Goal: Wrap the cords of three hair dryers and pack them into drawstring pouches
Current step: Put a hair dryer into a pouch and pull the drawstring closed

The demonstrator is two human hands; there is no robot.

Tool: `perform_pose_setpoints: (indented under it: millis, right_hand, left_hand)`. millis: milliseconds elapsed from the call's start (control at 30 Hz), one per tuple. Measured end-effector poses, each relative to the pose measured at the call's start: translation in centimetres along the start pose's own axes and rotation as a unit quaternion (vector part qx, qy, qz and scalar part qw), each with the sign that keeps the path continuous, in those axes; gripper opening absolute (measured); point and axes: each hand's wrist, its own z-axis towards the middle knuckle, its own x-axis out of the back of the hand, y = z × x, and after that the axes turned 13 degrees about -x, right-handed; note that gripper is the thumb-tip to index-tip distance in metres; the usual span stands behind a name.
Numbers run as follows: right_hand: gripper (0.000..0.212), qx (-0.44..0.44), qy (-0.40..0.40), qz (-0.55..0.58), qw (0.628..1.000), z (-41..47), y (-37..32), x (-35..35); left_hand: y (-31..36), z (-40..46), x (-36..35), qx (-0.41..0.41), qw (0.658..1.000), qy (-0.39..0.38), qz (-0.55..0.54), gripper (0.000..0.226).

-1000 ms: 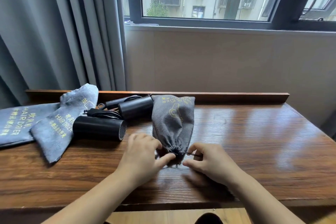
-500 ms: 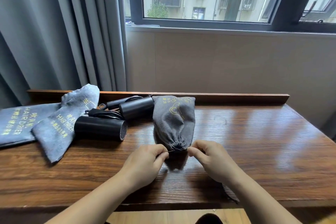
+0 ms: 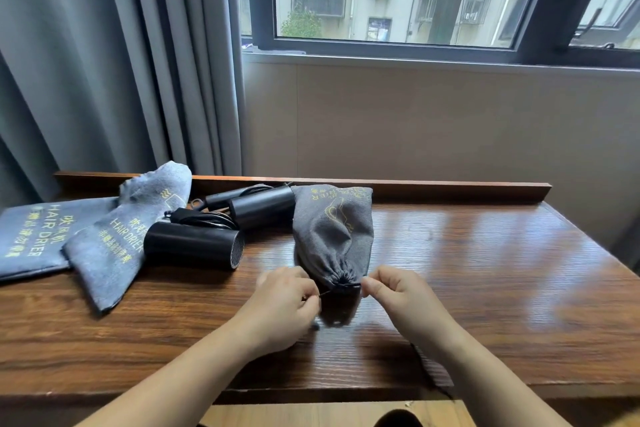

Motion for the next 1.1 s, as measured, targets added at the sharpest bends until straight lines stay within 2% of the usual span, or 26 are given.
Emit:
perform_pose_setpoints:
  millis: [100,200,333,400,567,700,767,867,900,967,1033,1100]
  right_hand:
    - [0.022,0.000,-0.011,0.029,1.000,-0.1,-0.4,-0.1]
    - [0.021,0.002,-0.033,0.042,0.999,-0.2,-0.8,-0.1]
    - [0.019,0.010,-0.052,0.035,0.998,-0.3,-0.7,-0.1]
    - [0.020,0.007,-0.048,0.035,0.998,-0.3,-0.7,0.1]
    - [0.022,-0.008,-0.002,-0.012,1.000,0.1,-0.1,0.8]
    - [0.027,-0.031,0.021,-0.010,0.999,0.0,-0.8,0.5]
    - [0.030,-0.069,-0.002,0.063,0.996,-0.5,-1.4,0.0]
    - [0.031,-0.087,-0.071,0.154,0.982,-1.9,-2.3,-1.1]
    - [0.030,-0.069,-0.074,0.132,0.986,-2.4,-2.5,-1.4]
    - [0.023,0.017,-0.027,-0.020,0.999,-3.2,-2.3,-2.0]
    - [0.020,0.106,0.042,-0.183,0.976,-3.8,-1.9,-2.6]
    - [0.026,0.114,0.069,-0.216,0.967,-3.9,-1.4,-2.8]
  left_hand:
    - [1.2,0.5,-0.1,0.027,1.000,0.000,0.001,0.025]
    - [2.0,1.2,0.0,0.062,0.997,0.020,-0.030,0.041]
    - [1.9,1.8,-0.1,0.079,0.990,0.039,-0.109,0.030]
    - [1.7,1.7,-0.2,0.083,0.985,0.027,-0.148,0.025]
    - [0.7,1.3,0.7,0.066,0.988,0.034,-0.134,0.027]
    - [0.9,1.1,1.4,0.104,0.975,0.004,-0.196,0.025]
    - [1.6,1.1,1.0,0.144,0.935,0.009,-0.323,0.022]
    - [2.8,1.1,0.6,0.182,0.840,0.030,-0.511,0.017]
    - [3.1,1.1,0.4,0.187,0.814,0.041,-0.548,0.015]
    - [3.3,1.1,0.1,0.200,0.771,0.063,-0.602,0.012]
    - [3.4,1.2,-0.1,0.219,0.737,0.084,-0.634,0.009]
    - [3.6,1.2,-0.1,0.228,0.716,0.090,-0.654,0.005]
